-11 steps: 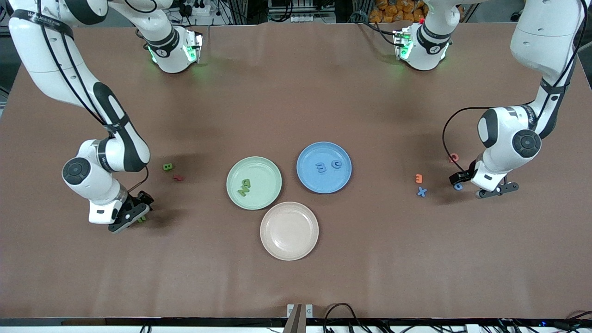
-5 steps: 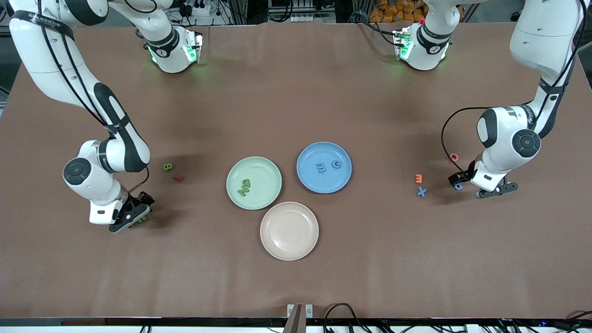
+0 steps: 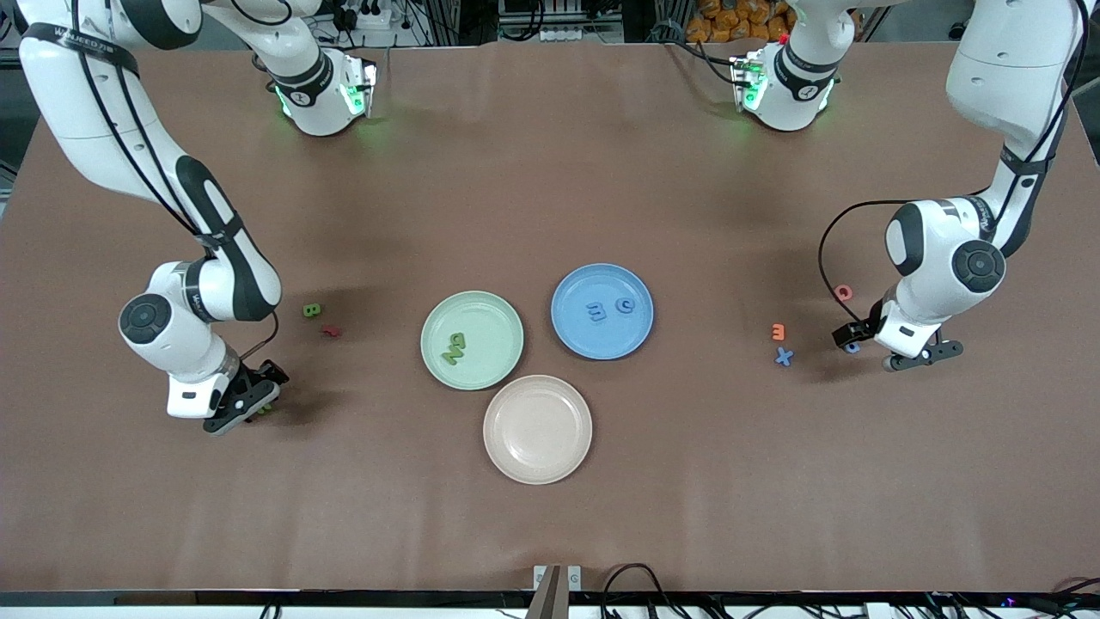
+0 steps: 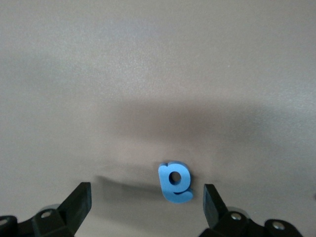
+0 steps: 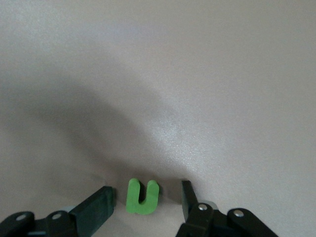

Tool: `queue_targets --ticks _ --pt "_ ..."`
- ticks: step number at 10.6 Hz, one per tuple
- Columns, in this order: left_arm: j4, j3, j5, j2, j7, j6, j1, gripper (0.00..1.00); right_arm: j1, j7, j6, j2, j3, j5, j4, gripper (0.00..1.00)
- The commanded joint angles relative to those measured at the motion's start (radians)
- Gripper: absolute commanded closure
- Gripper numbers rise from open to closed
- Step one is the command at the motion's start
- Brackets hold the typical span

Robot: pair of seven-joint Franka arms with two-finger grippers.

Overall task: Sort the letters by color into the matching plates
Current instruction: 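Grasp the blue e with the left gripper while the right gripper grasps u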

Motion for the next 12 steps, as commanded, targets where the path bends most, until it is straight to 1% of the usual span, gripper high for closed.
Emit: queue_targets --ticks 1,3,4,7,8,9,10,12 --pt "0.031 -0.002 -0.022 0.025 0.003 0.011 -0.007 0.00 -0.018 0.041 0.016 0.033 0.014 -0.012 0.040 0.36" --pt "0.046 -0.004 -0.022 0.042 0.004 0.011 -0.005 0.00 -0.021 0.041 0.016 0.032 0.014 -0.010 0.041 0.36" --pt "0.054 -0.004 -0.022 0.056 0.004 0.011 -0.007 0.00 -0.021 0.041 0.016 0.032 0.014 -0.010 0.041 0.38" --pt "0.054 -0.013 -0.025 0.055 0.006 0.011 -0.007 0.00 -0.023 0.041 0.018 0.033 0.014 -0.010 0.043 0.39" --pt "0.054 -0.013 -0.025 0.055 0.014 0.011 -0.007 0.00 -0.023 0.041 0.018 0.033 0.014 -0.010 0.041 0.42" --pt "0.052 -0.013 -0.024 0.050 0.021 0.011 -0.008 0.41 -0.024 0.041 0.018 0.033 0.014 -0.009 0.041 0.43" --pt "0.052 -0.013 -0.025 0.047 0.023 0.011 -0.007 0.99 -0.024 0.043 0.019 0.033 0.014 -0.009 0.041 0.43" --pt "0.051 -0.013 -0.025 0.045 0.023 0.010 -0.004 1.00 -0.026 0.043 0.026 0.033 0.014 -0.009 0.041 0.46"
